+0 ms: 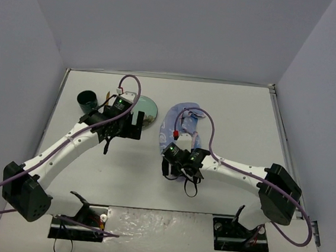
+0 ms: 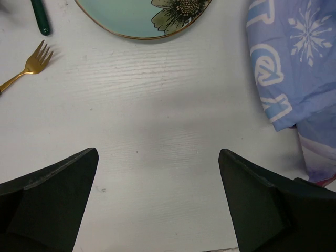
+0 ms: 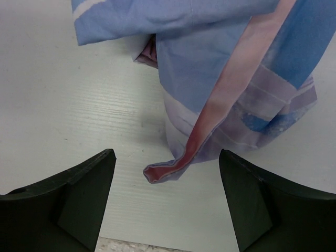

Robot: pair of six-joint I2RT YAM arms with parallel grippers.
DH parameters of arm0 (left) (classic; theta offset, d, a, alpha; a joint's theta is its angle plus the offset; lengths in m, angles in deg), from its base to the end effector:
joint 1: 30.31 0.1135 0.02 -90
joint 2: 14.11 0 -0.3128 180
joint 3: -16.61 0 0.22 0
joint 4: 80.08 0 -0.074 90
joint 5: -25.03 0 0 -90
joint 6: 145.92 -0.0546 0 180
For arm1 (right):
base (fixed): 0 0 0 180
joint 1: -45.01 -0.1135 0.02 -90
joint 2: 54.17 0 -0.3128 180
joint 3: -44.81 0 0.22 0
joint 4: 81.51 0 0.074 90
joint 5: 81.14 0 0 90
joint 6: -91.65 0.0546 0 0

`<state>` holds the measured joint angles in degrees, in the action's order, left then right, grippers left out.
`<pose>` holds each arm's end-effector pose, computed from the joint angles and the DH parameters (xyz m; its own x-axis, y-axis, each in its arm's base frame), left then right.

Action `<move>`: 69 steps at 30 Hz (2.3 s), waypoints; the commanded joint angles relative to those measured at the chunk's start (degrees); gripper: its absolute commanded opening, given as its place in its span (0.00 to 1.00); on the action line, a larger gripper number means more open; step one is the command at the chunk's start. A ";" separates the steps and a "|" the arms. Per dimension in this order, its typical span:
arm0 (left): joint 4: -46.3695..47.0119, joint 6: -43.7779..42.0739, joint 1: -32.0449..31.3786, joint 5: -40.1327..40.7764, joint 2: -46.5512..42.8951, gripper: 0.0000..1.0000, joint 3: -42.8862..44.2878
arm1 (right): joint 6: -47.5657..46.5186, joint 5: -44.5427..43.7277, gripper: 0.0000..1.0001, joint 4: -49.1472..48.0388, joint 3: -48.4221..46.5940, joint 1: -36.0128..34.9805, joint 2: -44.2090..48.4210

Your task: Set the dinner table for one person

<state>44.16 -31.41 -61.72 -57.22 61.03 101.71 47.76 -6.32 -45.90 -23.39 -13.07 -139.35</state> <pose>0.2136 -0.1218 0.3621 -0.7377 -0.0312 -0.6744 0.1430 0.9690 -0.2013 0.1608 0.2310 0.2603 -0.8209 -0.0023 -0.5711 -0.2069 0.9333 0.2936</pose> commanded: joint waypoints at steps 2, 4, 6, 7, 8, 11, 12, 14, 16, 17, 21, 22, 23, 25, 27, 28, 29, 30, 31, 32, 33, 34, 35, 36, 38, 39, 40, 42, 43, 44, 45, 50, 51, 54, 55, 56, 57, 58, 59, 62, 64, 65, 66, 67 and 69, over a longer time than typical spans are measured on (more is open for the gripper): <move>0.30 1.71 0.64 2.16 -3.87 0.97 -0.30 | 5.09 -5.21 0.73 2.13 -4.29 -0.72 -2.17; 0.41 2.12 0.57 1.80 -4.03 0.97 -0.55 | 5.89 -5.20 0.71 2.47 -4.12 -0.73 -2.98; 0.83 2.20 0.65 1.53 -4.07 0.97 -0.67 | 6.58 -5.16 0.69 2.62 -3.93 -0.81 -2.99; 1.03 2.20 0.65 1.49 -4.11 0.97 -0.71 | 6.82 -5.20 0.68 2.70 -3.81 -0.81 -2.92; 1.17 2.17 0.65 1.36 -4.00 0.97 -0.69 | 7.00 -5.18 0.67 2.75 -3.66 -0.81 -2.92; 1.50 2.04 0.65 0.76 -3.55 0.97 -0.63 | 7.68 -4.75 0.65 2.88 -3.28 -0.81 -3.50; 1.56 2.03 0.65 0.66 -3.32 0.97 -0.60 | 7.87 -4.76 0.65 2.90 -3.22 -0.88 -3.70; 1.69 1.95 0.65 0.45 -2.99 0.97 -0.55 | 8.18 -5.24 0.62 2.90 -3.09 -1.13 -3.94; 1.82 1.94 0.60 0.18 -2.64 0.97 -0.51 | 8.63 -5.63 0.59 2.86 -2.96 -1.16 -4.11; 1.96 1.94 0.65 -0.01 -2.45 0.97 -0.46 | 8.82 -5.82 0.58 2.81 -2.82 -1.16 -4.29; 2.53 1.89 0.56 -1.32 -1.91 0.97 -0.23 | 9.76 -6.87 0.49 2.72 -2.31 -1.16 -4.67; 2.77 1.85 0.57 -1.79 -1.81 0.97 -0.18 | 9.89 -7.10 0.46 2.72 -2.19 -1.16 -4.54; 2.95 1.85 0.63 -2.08 -1.66 0.97 -0.11 | 10.06 -7.49 0.42 2.72 -2.09 -1.16 -4.27; 3.70 1.67 0.47 -3.54 -1.54 0.97 -0.11 | 10.38 -7.73 0.29 2.72 -1.70 -0.92 -3.44; 4.33 1.42 0.21 -4.66 -1.31 0.97 -0.15 | 10.45 -7.80 0.17 2.72 -1.15 -0.46 -2.77; 4.61 1.21 -0.06 -5.03 -1.14 0.97 -0.11 | 10.53 -7.76 0.12 2.80 -0.73 -0.18 -2.37; 4.86 1.06 -0.31 -5.28 -1.04 0.97 -0.11 | 10.58 -7.76 0.08 2.90 -0.41 0.07 -2.02; 5.10 0.86 -0.46 -5.46 -0.96 0.97 -0.08 | 10.64 -7.73 0.07 2.87 0.02 0.25 -1.35; 5.62 0.28 -0.87 -5.84 -0.75 0.97 -0.02 | 10.78 -7.64 0.02 2.81 0.55 0.85 0.30; 5.93 -0.20 -1.35 -5.92 -0.61 0.97 -0.02 | 10.86 -7.46 0.00 2.81 1.05 1.62 1.49; 6.51 -0.59 -2.13 -5.97 -0.37 0.97 -0.02 | 10.91 -7.07 0.00 2.81 1.87 2.35 3.14; 6.79 -0.96 -2.83 -5.99 -0.12 0.97 -0.02 | 10.89 -6.70 0.00 2.81 2.28 3.16 3.95; 7.21 -1.47 -3.67 -5.99 0.28 0.97 0.12 | 10.84 -6.19 0.00 2.78 3.07 4.37 5.39; 7.92 -2.21 -4.74 -5.93 0.82 0.97 0.41 | 10.83 -5.57 0.00 2.72 4.44 5.84 7.91; 8.86 -4.29 -7.14 -5.06 2.11 0.97 1.31 | 10.63 -4.56 0.00 2.72 6.02 8.51 10.96; 9.39 -5.18 -8.46 -4.38 2.84 0.96 1.78 | 10.42 -4.03 0.00 2.72 6.70 9.88 12.28; 9.91 -6.22 -9.82 -3.51 3.82 0.95 2.35 | 9.93 -3.22 0.00 2.77 7.24 11.15 13.25; 11.21 -8.57 -12.77 -1.69 6.41 0.93 3.69 | 8.79 -1.89 0.00 2.77 7.89 13.45 14.54; 11.93 -9.82 -14.32 -0.77 7.89 0.92 4.41 | 8.20 -1.33 0.00 2.74 8.09 14.54 15.01; 12.60 -10.76 -15.44 -0.02 9.14 0.91 5.03 | 7.80 -0.78 0.00 2.67 8.27 15.26 15.31; 13.25 -11.42 -16.26 0.49 10.76 0.89 5.98 | 7.65 -0.34 0.00 2.61 8.44 15.57 15.39; 16.69 -13.16 -19.76 1.13 18.67 0.83 11.38 | 7.63 1.02 0.00 1.91 9.51 16.15 15.48; 17.15 -13.26 -20.35 1.13 19.95 0.82 12.36 | 7.68 1.14 0.00 1.76 9.75 16.27 15.48; 18.72 -13.30 -22.51 0.65 24.44 0.81 15.25 | 7.68 1.90 0.00 1.03 10.22 16.81 15.51; 19.36 -13.07 -22.80 0.47 25.33 0.81 15.63 | 7.68 2.27 0.00 0.89 10.36 17.00 15.65; 20.15 -12.81 -22.99 0.25 26.21 0.80 15.79 | 7.68 2.63 0.00 0.74 10.51 17.20 15.81; 21.21 -12.47 -22.99 -0.03 27.05 0.79 15.52 | 7.68 2.97 0.00 0.57 10.68 17.42 16.03; 22.31 -12.39 -22.99 -0.41 27.71 0.78 14.99 | 7.60 3.32 0.00 0.37 10.84 17.70 16.20; 23.42 -12.39 -22.99 -0.81 28.31 0.77 14.39 | 7.50 3.67 0.00 0.17 10.99 18.01 16.36; 25.47 -12.33 -22.91 -2.44 29.67 0.74 13.41 | 7.22 4.39 0.00 -0.18 11.69 18.78 17.30; 26.33 -11.93 -22.86 -3.69 30.70 0.73 13.21 | 6.84 5.17 0.00 -0.49 12.18 19.59 17.59; 27.01 -11.48 -22.85 -4.29 31.15 0.72 13.09 | 6.69 5.47 0.00 -0.67 12.45 19.89 17.74; 27.83 -10.99 -22.90 -4.80 31.65 0.72 12.98 | 6.52 5.84 0.00 -0.91 12.71 20.25 17.88; 28.72 -10.61 -22.90 -4.99 32.02 0.72 12.93 | 6.42 6.12 0.00 -1.05 12.94 20.49 18.02; 30.07 -10.11 -22.91 -5.30 33.04 0.71 13.03 | 6.23 6.62 0.00 -1.47 13.29 20.90 18.24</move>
<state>67.36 -43.10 -84.63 -60.85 94.76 114.08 54.93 -0.66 -45.82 -10.60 6.87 -122.82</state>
